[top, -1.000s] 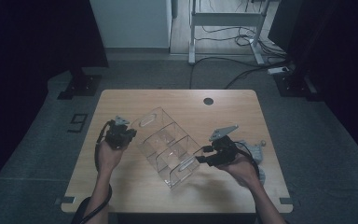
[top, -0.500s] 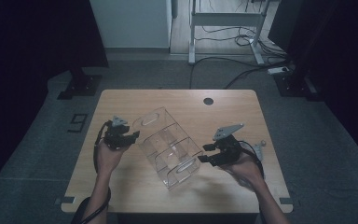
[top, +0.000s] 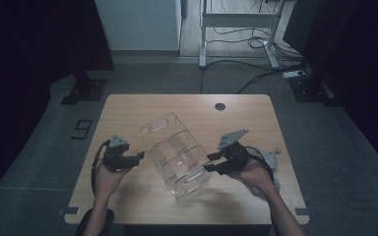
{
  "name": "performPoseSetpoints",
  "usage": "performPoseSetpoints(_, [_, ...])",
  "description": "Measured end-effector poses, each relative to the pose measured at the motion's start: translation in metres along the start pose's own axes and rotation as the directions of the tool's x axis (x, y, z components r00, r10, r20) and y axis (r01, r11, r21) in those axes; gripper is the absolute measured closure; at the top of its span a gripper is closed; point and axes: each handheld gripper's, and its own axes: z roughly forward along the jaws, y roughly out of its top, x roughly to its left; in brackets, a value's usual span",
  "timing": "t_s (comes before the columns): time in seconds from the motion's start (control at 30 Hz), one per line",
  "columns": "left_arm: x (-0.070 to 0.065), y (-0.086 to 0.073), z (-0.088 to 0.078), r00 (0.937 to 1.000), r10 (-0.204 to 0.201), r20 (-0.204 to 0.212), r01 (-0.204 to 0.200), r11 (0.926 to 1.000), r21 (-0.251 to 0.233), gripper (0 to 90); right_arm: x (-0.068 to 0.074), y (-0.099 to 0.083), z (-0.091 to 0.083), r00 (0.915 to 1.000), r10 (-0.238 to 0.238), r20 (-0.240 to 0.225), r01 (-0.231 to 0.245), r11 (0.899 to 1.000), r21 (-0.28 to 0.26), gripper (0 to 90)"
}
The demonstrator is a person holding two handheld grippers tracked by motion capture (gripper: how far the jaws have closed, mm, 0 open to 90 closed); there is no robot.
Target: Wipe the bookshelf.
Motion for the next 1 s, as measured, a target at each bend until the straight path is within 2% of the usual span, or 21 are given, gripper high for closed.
performPoseSetpoints(0.33, [0.002, -0.008, 0.001, 0.9999, -0.012, 0.003, 0.012, 0.9999, 0.004, 26.2, 0.011, 0.008, 0.014, 0.9995, -0.007, -0.031, 0.008, 1.000, 0.025, 66.4])
performPoseSetpoints(0.47, [0.002, -0.008, 0.001, 1.0000, -0.009, 0.002, 0.009, 0.9999, 0.007, 26.2, 0.016, 0.013, 0.020, 0.9993, -0.022, -0.029, 0.022, 0.999, 0.032, 69.5])
performPoseSetpoints(0.7, [0.005, -0.010, 0.001, 0.9997, -0.022, 0.001, 0.022, 0.9997, 0.006, 24.9, 0.024, 0.020, 0.028, 0.9995, -0.030, 0.003, 0.030, 0.999, 0.045, 73.3])
performPoseSetpoints(0.83, [0.006, -0.010, 0.000, 0.9996, -0.027, -0.004, 0.027, 0.9996, 0.006, 23.3, 0.025, 0.022, 0.029, 0.9995, -0.025, 0.018, 0.024, 0.999, 0.046, 74.6])
performPoseSetpoints(1.0, [0.006, -0.010, 0.000, 0.9995, -0.029, 0.008, 0.029, 0.9996, 0.005, 22.7, 0.026, 0.022, 0.029, 0.9989, -0.012, 0.046, 0.010, 0.999, 0.051, 76.0])
